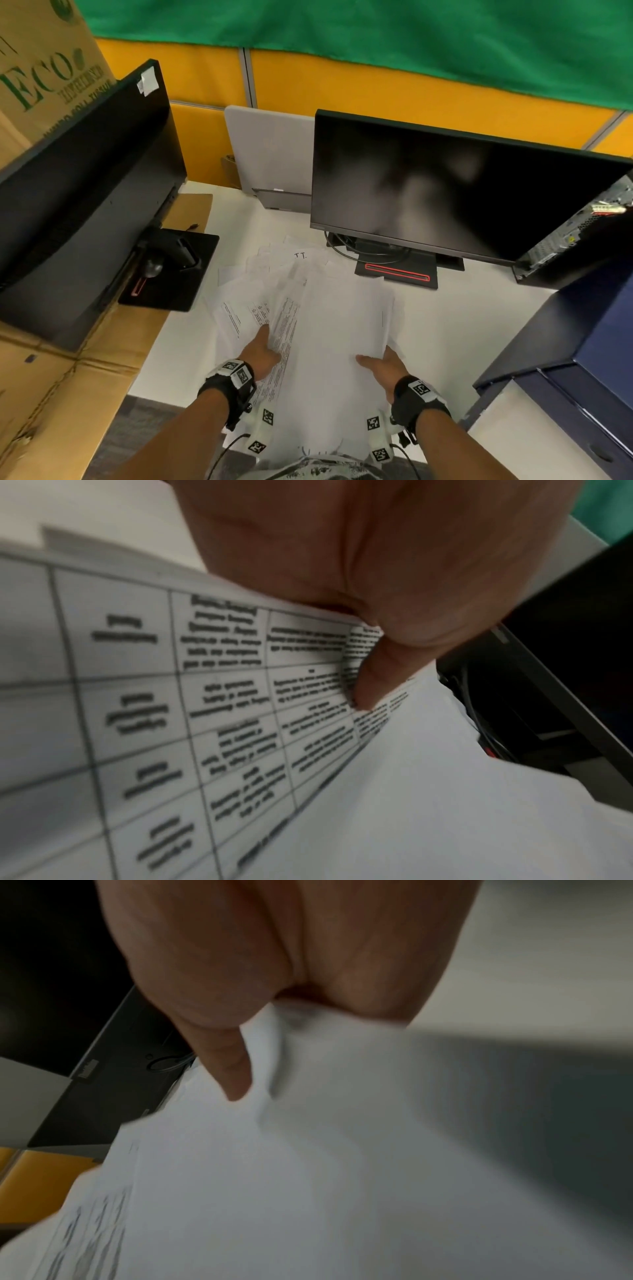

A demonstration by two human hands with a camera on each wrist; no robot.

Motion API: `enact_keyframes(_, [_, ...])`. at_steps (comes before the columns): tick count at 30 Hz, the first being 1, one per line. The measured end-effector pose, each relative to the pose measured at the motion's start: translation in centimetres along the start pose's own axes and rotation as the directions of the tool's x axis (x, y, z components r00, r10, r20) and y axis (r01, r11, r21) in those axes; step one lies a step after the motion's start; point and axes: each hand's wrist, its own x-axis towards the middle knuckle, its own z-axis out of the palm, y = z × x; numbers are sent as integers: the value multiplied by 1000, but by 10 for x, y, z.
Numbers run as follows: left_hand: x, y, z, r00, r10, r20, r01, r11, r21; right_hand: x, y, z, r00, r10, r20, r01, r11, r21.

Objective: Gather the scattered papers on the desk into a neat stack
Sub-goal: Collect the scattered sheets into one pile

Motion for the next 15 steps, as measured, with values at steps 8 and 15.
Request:
enact_keyframes(8, [10,23,-20,981,131,-140,-164,953,-256,-38,-61,-29,976,-203,-77,207,977,59])
enact_keyframes(15, [-10,92,-63,910,373,-181,-400,673,-623,-87,-142,-50,873,-485,-57,487,860,154])
